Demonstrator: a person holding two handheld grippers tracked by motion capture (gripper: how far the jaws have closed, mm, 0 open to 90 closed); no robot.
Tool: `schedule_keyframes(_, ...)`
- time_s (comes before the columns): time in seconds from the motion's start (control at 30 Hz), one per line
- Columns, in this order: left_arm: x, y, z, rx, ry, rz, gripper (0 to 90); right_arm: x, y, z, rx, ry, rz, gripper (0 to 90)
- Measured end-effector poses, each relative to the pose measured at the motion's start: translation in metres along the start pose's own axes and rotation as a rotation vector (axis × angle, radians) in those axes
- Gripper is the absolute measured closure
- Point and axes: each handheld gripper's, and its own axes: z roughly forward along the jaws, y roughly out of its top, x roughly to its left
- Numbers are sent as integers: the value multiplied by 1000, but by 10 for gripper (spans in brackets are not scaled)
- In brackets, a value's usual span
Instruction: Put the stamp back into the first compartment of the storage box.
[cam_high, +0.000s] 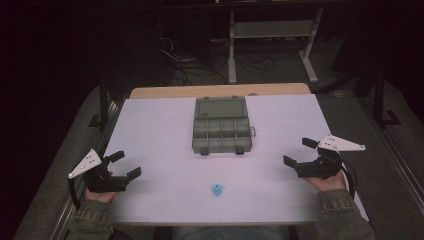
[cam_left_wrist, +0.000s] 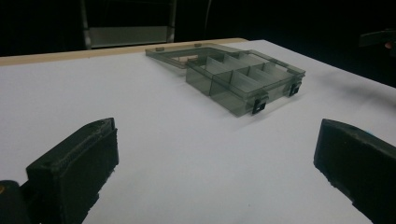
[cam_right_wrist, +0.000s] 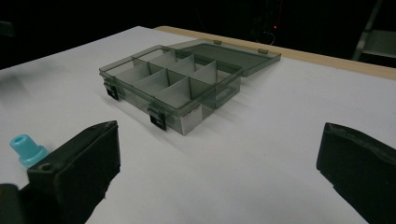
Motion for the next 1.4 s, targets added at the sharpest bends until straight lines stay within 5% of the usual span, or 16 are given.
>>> schedule_keyframes(0.07,2,0,-1,21,3,25,0,0,0,-1,-1,1,1,0)
schedule_keyframes(0.97,3,-1,3,30,-23,22,0,10,9,5,72,41,-19,0)
schedule_keyframes(1.4,2,-1,3,20,-23,17,0,25,20,16,108,88,-66,0)
